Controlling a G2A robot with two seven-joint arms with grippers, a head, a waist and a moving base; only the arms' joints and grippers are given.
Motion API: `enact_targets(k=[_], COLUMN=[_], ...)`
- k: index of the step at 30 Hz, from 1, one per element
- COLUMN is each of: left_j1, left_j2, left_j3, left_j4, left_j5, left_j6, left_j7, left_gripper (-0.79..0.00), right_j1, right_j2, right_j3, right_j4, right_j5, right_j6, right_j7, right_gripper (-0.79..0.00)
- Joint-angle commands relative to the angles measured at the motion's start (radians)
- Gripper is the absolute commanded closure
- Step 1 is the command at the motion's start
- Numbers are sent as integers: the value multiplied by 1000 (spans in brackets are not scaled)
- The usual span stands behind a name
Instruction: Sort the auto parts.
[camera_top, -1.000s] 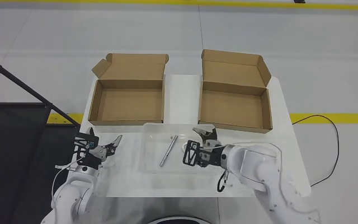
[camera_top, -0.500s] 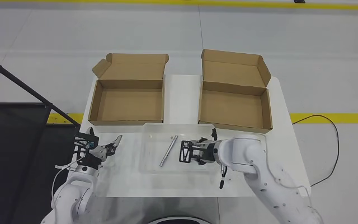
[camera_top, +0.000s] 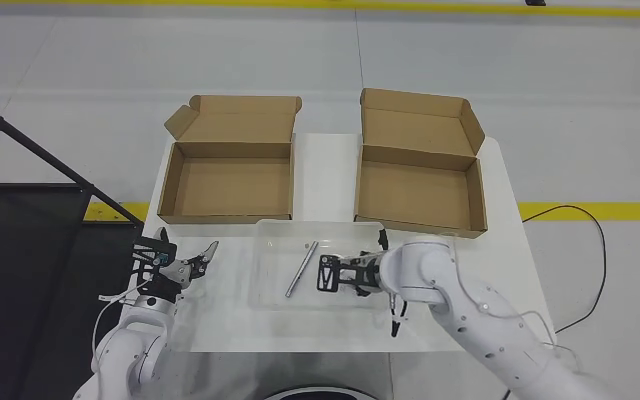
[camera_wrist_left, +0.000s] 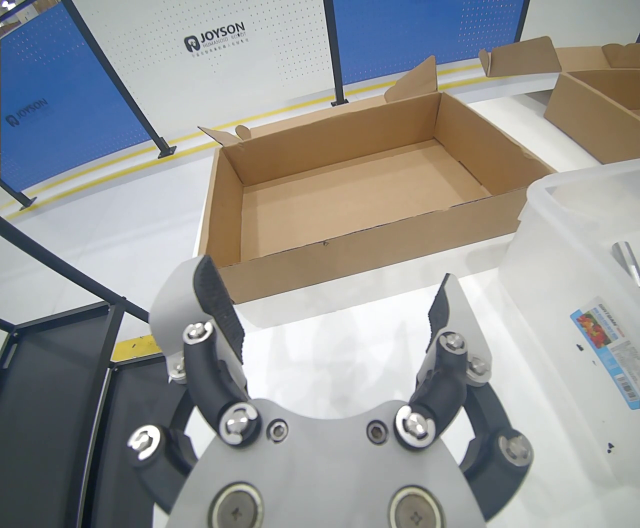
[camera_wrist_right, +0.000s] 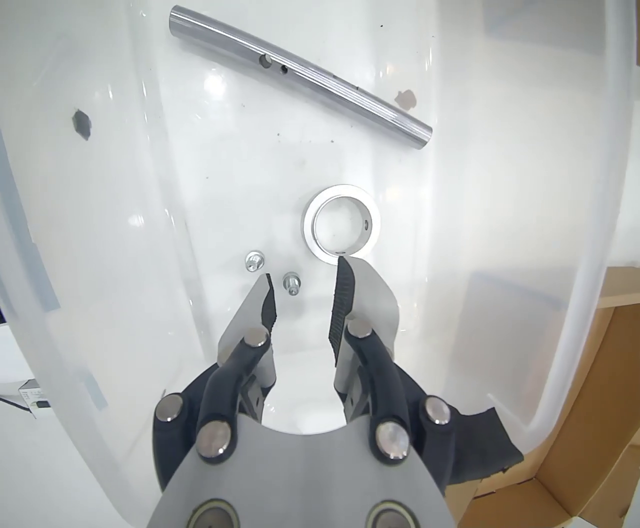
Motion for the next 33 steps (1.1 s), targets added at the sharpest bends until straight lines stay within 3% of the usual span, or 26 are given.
enact_targets(k=[1,9,22,27,29,31,33], left_j1=[0,0,0,0,0,0,0], left_j2=[0,0,0,0,0,0,0], left_j3=[0,0,0,0,0,0,0], left_j4=[0,0,0,0,0,0,0], left_j5=[0,0,0,0,0,0,0], left_j6=[0,0,0,0,0,0,0], left_j7=[0,0,0,0,0,0,0], left_gripper=[-785,-785,-785,-785,-785,-785,-785], right_j1=[16,44,52,57,60,63,66], right_j2=[11,30,24,16,13,10,8], right_j3=[-20,-49,-71,-85,-88,-91,-94], right_j4=[-2,7,31,52,61,69,76], right_j5=[18,65,56,45,48,52,56], right_j6=[10,35,50,54,54,50,46], right_j7=[9,35,9,-7,-9,-10,-9], right_gripper=[-296,-228,-292,-246,-191,-80,-65])
